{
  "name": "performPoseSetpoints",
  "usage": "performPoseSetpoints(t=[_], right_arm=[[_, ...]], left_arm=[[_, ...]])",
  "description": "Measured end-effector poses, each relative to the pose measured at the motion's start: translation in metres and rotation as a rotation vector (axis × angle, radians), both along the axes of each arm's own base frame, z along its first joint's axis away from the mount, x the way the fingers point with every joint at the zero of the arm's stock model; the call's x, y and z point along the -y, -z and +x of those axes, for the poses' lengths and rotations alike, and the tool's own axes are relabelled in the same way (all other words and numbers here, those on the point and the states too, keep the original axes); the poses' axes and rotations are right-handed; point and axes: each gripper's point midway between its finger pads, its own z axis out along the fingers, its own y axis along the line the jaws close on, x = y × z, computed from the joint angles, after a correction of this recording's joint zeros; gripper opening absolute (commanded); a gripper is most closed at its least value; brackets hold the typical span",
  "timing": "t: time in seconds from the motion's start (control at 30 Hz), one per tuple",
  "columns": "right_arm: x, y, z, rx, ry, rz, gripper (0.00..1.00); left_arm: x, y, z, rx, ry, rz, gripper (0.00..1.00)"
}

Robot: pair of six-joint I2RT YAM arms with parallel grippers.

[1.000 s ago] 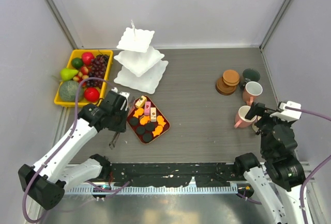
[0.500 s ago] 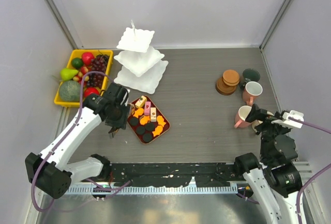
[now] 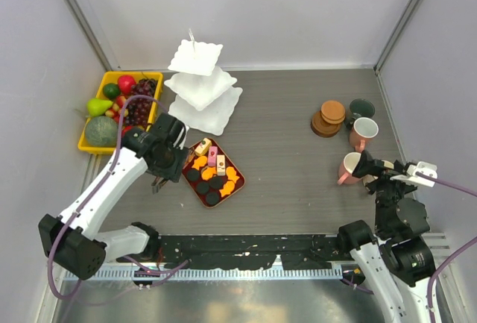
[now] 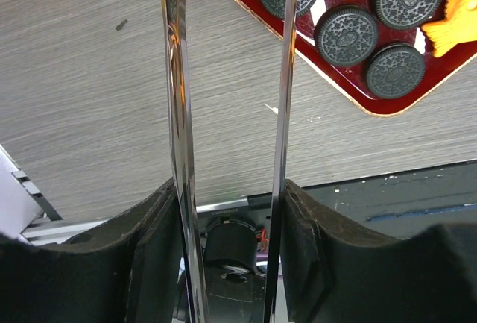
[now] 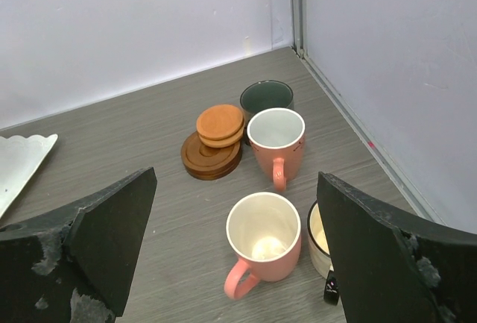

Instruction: Serve the afternoon tea

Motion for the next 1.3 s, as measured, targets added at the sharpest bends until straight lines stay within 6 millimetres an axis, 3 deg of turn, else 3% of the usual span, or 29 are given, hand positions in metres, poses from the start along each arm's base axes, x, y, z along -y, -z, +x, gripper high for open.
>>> performPoseSetpoints(t=[0.77, 1.07, 1.3], right_arm=[[-0.001, -0.003, -0.003, 0.021, -0.013, 0.005, 0.96], [-0.002, 0.000, -0.001, 0.016, -0.014, 0.003, 0.95], [-0.002, -0.001, -0.001, 0.019, -0.015, 0.004, 0.96]], left_arm=[[-0.016, 0.022, 0.019, -0.088, 0.084, 0.131, 0.53], [-0.009, 0.028, 0.018, -0.123, 0.093, 0.097, 0.46], [-0.006, 0.028, 0.016, -0.132, 0.099, 0.077, 0.29]])
